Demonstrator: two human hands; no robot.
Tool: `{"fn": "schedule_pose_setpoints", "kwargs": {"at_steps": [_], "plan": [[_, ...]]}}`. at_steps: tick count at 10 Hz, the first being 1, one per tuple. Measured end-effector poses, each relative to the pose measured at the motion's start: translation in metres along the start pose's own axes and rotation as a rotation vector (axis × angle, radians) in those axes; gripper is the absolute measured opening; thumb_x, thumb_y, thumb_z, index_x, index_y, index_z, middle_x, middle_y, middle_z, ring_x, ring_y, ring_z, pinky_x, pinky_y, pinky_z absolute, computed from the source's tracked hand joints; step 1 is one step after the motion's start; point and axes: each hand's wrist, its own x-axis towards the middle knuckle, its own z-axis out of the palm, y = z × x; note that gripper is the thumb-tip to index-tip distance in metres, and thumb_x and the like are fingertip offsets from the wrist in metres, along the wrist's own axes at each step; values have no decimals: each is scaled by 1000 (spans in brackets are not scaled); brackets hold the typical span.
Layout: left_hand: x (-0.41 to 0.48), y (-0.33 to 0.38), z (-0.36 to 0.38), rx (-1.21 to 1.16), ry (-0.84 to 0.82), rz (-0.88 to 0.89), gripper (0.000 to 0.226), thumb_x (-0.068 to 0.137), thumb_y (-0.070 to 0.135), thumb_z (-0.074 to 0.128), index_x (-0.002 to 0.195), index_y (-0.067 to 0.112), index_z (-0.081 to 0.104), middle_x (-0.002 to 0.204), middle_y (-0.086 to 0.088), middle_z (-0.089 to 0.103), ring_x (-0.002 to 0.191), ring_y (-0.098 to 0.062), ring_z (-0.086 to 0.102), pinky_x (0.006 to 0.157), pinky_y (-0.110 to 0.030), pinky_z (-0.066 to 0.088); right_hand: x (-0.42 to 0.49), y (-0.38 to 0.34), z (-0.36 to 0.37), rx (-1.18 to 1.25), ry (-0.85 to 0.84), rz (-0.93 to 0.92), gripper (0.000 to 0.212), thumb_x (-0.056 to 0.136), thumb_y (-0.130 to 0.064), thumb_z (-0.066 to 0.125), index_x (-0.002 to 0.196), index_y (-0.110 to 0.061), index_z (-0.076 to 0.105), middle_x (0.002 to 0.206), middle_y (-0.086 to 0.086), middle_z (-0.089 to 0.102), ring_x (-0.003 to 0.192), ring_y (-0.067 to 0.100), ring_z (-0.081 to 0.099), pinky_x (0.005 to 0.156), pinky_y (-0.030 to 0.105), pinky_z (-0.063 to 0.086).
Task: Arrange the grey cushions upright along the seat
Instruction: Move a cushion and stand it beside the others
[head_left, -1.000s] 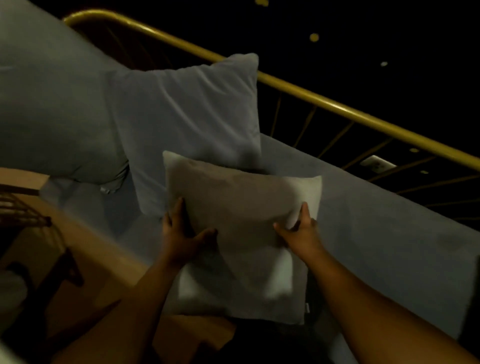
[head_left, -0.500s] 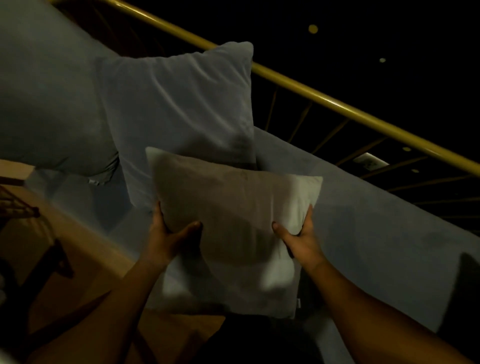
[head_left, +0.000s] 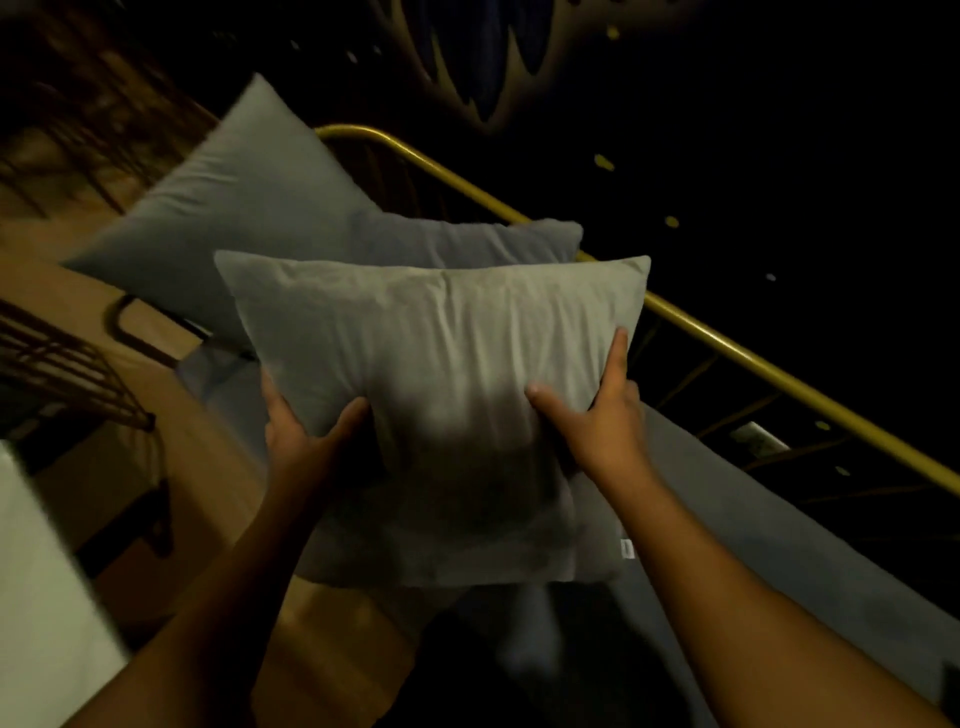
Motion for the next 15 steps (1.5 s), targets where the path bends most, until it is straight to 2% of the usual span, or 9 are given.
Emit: {"fn": "schedule_pose_setpoints", "kwargs": {"at_steps": [2, 5, 7, 9, 10, 12, 13, 14, 15], "plan": [[91, 25, -53, -99, 73, -36, 122, 50, 67, 66, 147, 27, 4, 153, -14, 26, 137, -32, 32, 110, -50, 31, 64, -99, 60, -139, 22, -135, 114, 62, -78, 61, 141, -52, -17, 153, 14, 22, 137, 40, 27, 107, 55, 32], [294, 68, -55, 34, 76, -8, 111, 64, 65, 69, 145, 41, -3, 155, -13, 16, 138, -39, 26, 108, -56, 31, 208, -204, 128, -245, 122, -164, 103, 73, -72, 57, 149, -38, -3, 148, 17, 31, 132, 41, 34, 105, 52, 34], [328, 68, 17, 534, -307, 87, 102, 69, 59, 68, 146, 43, 2, 158, -11, -15, 142, -45, -5, 115, -54, 11, 248, -186, 187, -546, -60, -161, 89, 84, -56, 54, 151, -31, 0, 160, 10, -4, 145, 39, 5, 116, 51, 17], [314, 68, 29, 644, -225, 157, 93, 76, 55, 63, 144, 46, 0, 158, -10, -17, 141, -46, -7, 113, -60, 8, 242, -167, 183, -462, -1, -161, 85, 84, -55, 56, 151, -29, 10, 161, 9, 5, 145, 35, 10, 117, 48, 18], [294, 75, 30, 651, -240, 238, 84, 78, 50, 63, 146, 37, 14, 159, -13, -8, 142, -44, -6, 114, -55, 7, 221, -161, 162, -368, -11, -186, 77, 82, -47, 62, 147, -22, 27, 155, 10, 26, 138, 33, 30, 111, 43, 31], [192, 82, 55, 490, -511, 484, 87, 62, 61, 38, 136, 15, 42, 141, -13, 45, 131, -34, 40, 109, -47, 30, 124, -107, 81, -276, 86, -111, 59, 85, -35, 65, 138, -16, 45, 141, 11, 45, 127, 28, 44, 101, 30, 34], [120, 92, 89, 376, -683, 518, 82, 65, 55, 46, 133, 9, 45, 131, -16, 54, 120, -33, 52, 105, -36, 36, 63, -58, 29, -224, 187, 16, 51, 85, -30, 66, 131, -15, 52, 134, 9, 51, 122, 24, 49, 95, 22, 34], [43, 97, 131, 378, -837, 592, 75, 71, 49, 49, 130, 2, 48, 122, -22, 58, 112, -37, 57, 100, -38, 42, -1, -8, -23, -173, 322, 145, 44, 86, -28, 66, 127, -15, 56, 130, 8, 54, 121, 23, 51, 94, 25, 37], [-35, 117, 167, 441, -970, 692, 61, 79, 41, 58, 131, 11, 49, 129, -14, 55, 119, -30, 53, 101, -30, 36, -61, 36, -75, -165, 472, 240, 44, 86, -30, 66, 127, -17, 56, 130, 6, 56, 120, 21, 52, 93, 25, 38]]}}
